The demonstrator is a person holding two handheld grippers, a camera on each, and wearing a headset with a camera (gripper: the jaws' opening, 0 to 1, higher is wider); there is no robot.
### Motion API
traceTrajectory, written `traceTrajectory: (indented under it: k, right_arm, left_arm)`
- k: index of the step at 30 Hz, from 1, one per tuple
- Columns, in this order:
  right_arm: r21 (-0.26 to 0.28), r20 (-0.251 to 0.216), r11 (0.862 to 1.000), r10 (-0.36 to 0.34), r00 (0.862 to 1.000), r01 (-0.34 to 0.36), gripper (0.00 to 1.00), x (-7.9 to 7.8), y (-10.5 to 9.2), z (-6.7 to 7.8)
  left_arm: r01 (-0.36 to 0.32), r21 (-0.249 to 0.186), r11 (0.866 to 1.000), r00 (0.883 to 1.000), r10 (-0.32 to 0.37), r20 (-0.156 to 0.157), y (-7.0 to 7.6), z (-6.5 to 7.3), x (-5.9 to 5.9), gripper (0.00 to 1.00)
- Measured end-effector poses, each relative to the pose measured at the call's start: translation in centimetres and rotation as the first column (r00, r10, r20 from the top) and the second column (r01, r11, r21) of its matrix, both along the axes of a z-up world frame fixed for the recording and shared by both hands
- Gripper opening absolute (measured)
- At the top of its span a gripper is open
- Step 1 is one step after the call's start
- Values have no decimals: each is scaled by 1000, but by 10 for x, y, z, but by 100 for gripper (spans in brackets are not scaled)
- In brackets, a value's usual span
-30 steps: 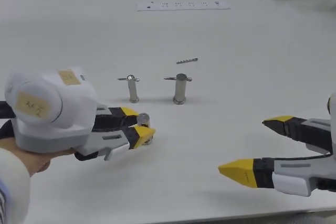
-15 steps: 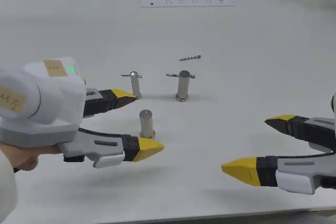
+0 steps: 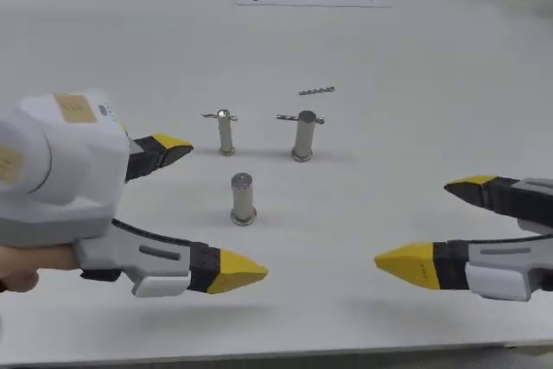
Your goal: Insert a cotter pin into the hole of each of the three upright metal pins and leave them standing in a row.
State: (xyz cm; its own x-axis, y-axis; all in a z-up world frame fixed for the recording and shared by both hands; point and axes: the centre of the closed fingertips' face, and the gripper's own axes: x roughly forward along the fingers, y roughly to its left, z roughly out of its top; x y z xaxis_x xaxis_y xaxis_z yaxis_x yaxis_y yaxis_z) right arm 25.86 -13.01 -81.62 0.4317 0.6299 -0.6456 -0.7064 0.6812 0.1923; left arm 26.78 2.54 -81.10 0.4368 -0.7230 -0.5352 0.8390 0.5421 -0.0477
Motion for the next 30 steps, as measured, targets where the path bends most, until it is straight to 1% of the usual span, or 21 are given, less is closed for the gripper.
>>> traceTrajectory:
  k: [2,3,4,5,6,8,10,11,12,13,15,17,18,22,25,26,27,28,29,30]
  right_arm:
    - [-15,-4,1000,16,1000,-16,86,4,-3,0]
    - [-28,-3,999,28,1000,-28,86,8,-5,0]
    - [-38,-3,999,35,999,-36,86,10,-6,1]
    - [-53,-2,998,45,999,-45,86,14,-8,1]
    - [-58,-2,997,49,999,-49,86,16,-9,1]
    - [-80,-5,994,68,998,-68,86,23,-13,3]
    - [-113,-9,989,100,995,-100,86,32,-17,5]
    - [-138,-6,983,121,993,-120,86,39,-19,7]
    - [-149,-3,980,132,991,-131,86,43,-19,8]
    - [-158,-3,978,141,990,-139,86,48,-19,11]
    - [-179,4,969,171,985,-168,86,59,-18,16]
    - [-208,12,957,207,978,-200,86,70,-17,19]
    - [-228,13,948,232,973,-223,86,75,-15,20]
    - [-277,9,921,288,958,-274,85,97,-14,20]
    - [-294,2,909,311,950,-297,84,106,-9,20]
    - [-297,0,906,315,949,-301,83,110,-7,20]
    - [-304,0,900,328,945,-312,83,117,-4,20]
    - [-307,0,897,335,942,-319,82,120,-2,20]
    - [-311,-2,892,346,938,-329,82,124,1,20]
    - [-313,-3,890,349,937,-332,82,126,2,20]
  left_arm:
    - [-7,-27,1000,1000,7,-14,-2,4,-3,99]
    - [-6,-33,999,1000,5,-14,-3,6,-4,99]
    - [-4,-38,999,1000,3,-24,-4,6,-7,99]
    - [-3,-38,999,1000,2,-27,-4,6,-8,99]
    - [-4,-36,999,999,3,-32,-3,6,-9,99]
    - [-5,-32,999,999,3,-46,-2,3,-13,99]
    - [-7,-28,1000,999,5,-53,-1,1,-15,99]
    - [-14,-18,1000,998,13,-63,2,-2,-17,99]
    - [-21,-9,1000,997,21,-71,4,-4,-17,99]
    - [-23,-4,1000,997,23,-71,6,-6,-18,99]
    - [-27,-1,1000,997,27,-72,8,-6,-19,99]
    - [-34,-11,999,997,33,-69,9,-1,-20,99]
    - [-37,-12,999,997,36,-68,9,0,-19,99]
    - [-61,-16,998,996,59,-64,12,3,-17,99]
    - [-76,-22,997,995,74,-64,14,4,-16,99]
    - [-77,-27,997,995,75,-69,14,3,-18,98]
    - [-77,-31,997,995,74,-73,14,3,-19,96]
    - [-82,-34,996,993,79,-86,14,2,-21,95]
    - [-85,-36,996,993,81,-91,14,1,-21,95]
    - [-85,-37,996,992,81,-92,14,1,-23,96]
